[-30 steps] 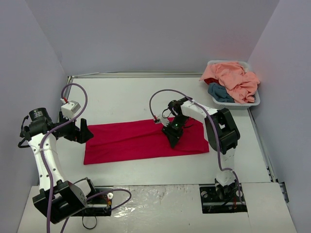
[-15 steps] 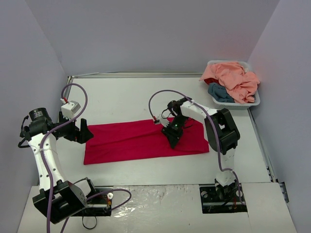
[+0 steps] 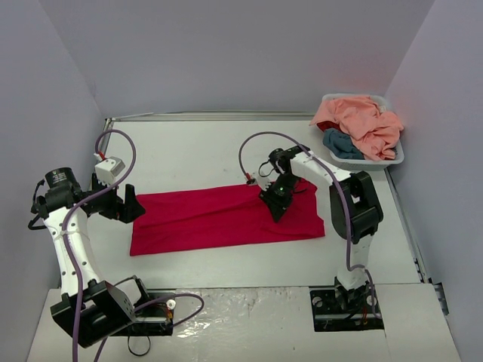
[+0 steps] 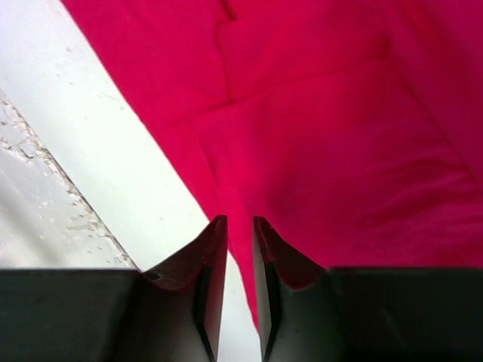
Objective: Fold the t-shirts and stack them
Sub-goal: Fold the other side of the tshirt into a rectangle, then rotate the tshirt 90 degrees
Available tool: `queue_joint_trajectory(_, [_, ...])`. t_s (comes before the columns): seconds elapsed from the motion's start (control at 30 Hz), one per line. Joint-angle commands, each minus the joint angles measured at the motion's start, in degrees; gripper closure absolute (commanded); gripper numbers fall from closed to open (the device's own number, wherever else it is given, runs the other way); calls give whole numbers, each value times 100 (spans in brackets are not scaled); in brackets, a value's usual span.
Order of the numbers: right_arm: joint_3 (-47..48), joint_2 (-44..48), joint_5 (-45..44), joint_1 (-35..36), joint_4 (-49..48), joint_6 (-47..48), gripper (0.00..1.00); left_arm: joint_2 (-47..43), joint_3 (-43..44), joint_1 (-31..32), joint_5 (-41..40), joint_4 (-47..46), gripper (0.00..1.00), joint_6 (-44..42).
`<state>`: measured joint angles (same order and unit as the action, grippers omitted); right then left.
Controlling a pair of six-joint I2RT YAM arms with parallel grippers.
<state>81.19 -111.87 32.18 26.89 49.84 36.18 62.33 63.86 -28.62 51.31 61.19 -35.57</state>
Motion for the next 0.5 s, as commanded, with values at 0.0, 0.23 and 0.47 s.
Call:
queue_joint_trajectory(0.0, [-24,149,-169,-341,333,125,87,-36,-13,-29,99,16,6,-38])
queue_joint_trajectory(0.23, [-208,210,-335,-1063,315,275,93,-45,-13,-38,125,7,6,-64])
queue_joint_trajectory(0.47, [-700,236,-696,-1204,228,319,94,-19,13,-29,186,42,6,-108])
